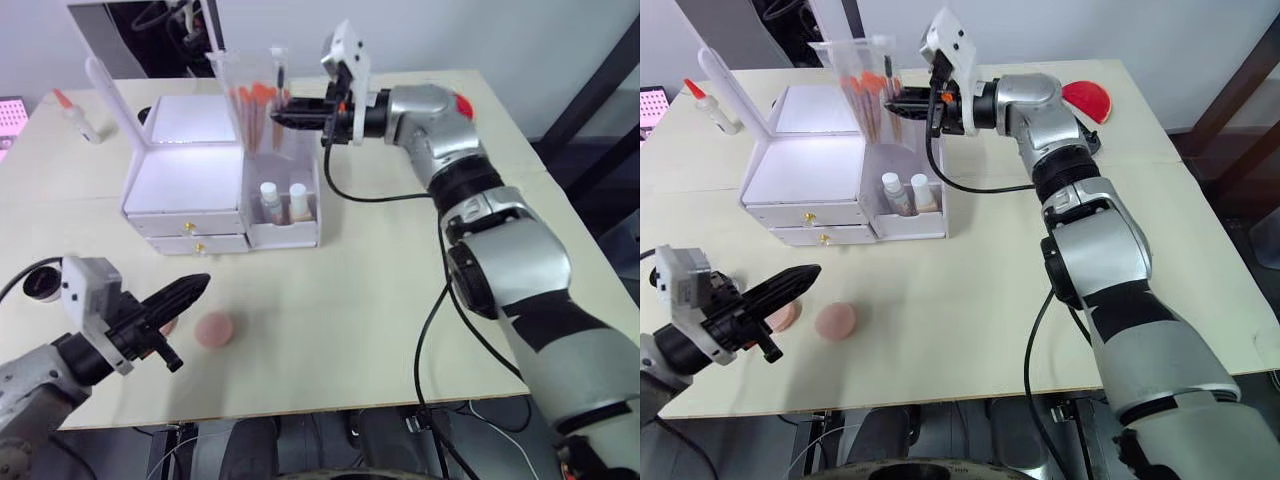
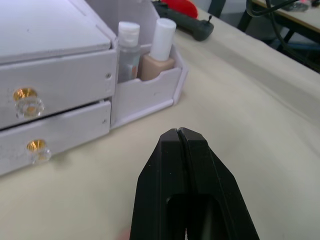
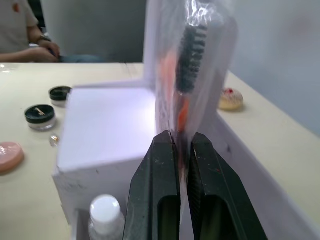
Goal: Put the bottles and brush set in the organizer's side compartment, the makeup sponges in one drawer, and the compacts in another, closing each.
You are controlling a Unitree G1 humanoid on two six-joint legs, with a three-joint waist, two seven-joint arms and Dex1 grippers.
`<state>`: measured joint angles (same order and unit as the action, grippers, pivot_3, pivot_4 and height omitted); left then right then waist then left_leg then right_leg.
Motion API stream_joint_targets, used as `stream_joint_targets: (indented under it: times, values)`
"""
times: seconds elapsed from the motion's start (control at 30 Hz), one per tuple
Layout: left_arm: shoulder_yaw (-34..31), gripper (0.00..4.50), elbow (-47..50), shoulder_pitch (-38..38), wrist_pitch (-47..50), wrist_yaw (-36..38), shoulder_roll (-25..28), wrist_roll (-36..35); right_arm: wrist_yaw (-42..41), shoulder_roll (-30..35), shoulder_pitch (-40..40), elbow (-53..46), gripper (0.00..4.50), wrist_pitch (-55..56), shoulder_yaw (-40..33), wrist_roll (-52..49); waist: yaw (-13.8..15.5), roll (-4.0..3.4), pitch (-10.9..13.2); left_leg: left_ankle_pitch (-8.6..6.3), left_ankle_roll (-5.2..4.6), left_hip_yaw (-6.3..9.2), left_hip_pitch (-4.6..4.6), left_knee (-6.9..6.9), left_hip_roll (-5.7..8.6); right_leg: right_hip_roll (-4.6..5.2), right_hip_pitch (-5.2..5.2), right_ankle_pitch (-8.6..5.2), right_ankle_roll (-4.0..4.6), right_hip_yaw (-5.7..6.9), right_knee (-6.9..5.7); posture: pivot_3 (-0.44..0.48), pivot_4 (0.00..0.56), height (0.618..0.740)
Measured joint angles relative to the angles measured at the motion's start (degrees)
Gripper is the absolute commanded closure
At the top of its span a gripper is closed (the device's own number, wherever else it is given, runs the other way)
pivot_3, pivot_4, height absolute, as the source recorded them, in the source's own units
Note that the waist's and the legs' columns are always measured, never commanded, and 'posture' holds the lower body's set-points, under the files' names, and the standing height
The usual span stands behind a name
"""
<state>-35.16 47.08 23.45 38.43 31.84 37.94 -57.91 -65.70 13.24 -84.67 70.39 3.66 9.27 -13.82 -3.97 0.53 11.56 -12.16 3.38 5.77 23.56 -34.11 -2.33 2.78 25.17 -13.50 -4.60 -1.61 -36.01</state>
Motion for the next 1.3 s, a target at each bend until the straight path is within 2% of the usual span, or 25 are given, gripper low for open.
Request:
stream_joint_targets:
  times: [0.27, 0.5, 0.77, 0.9, 1.1, 1.3]
  values:
    - [-1.1, 4.5, 1.5, 3.8, -2.0, -1.1, -0.4, 0.6, -0.4, -0.9, -0.1, 4.7, 4.45, 0.6, -1.9, 6.2, -0.1, -0.01, 0.0, 0.07, 0.09, -0.01, -0.11, -0.1, 0.0, -0.03, -0.02, 0.03, 0.21, -0.03, -0.1, 0.0, 0.15, 0.74]
    - [0.1, 4.5, 1.4, 2.5, -2.9, -1.6, 0.2, 1.3, 0.8, -2.5, -0.1, 5.8, 4.45, 0.6, -5.3, 8.5, -0.2, -0.01, 0.0, 0.09, 0.11, 0.0, -0.12, -0.12, -0.02, -0.05, -0.04, 0.05, 0.21, -0.04, -0.14, 0.0, 0.15, 0.74]
    - [0.8, 4.5, 1.3, 1.6, -2.9, -1.7, 0.3, 2.4, 1.5, -3.9, -0.1, 6.3, 4.45, 0.5, -5.6, 11.9, -0.1, -0.01, 0.0, 0.1, 0.12, 0.0, -0.12, -0.12, -0.03, -0.07, -0.05, 0.05, 0.2, -0.04, -0.16, 0.0, 0.15, 0.74]
    - [1.3, 4.5, 1.3, 1.7, -2.9, -1.7, 0.3, 2.5, 2.0, -4.2, -0.1, 6.5, 2.96, 0.1, -6.9, 12.6, -0.1, -0.01, 0.0, 0.11, 0.13, 0.0, -0.14, -0.13, -0.03, -0.07, -0.06, 0.06, 0.21, -0.04, -0.19, 0.0, 0.15, 0.74]
    - [1.8, 4.5, 1.3, 2.4, -3.0, -1.7, 0.1, 3.1, 2.4, -1.6, -0.2, 6.5, 0.03, 0.5, -10.9, 12.4, 0.0, 0.0, 0.0, 0.11, 0.13, 0.0, -0.15, -0.13, -0.03, -0.07, -0.09, 0.05, 0.21, -0.04, -0.18, 0.0, 0.15, 0.74]
    - [1.8, 4.5, 0.7, 1.3, -3.6, -1.4, 0.2, 3.2, -2.5, 2.0, -0.9, 5.1, 0.03, 0.6, -14.1, 10.7, -0.2, 0.0, 0.0, 0.11, 0.13, -0.01, -0.19, -0.13, -0.03, -0.08, -0.11, 0.06, 0.2, -0.04, -0.2, 0.0, 0.15, 0.74]
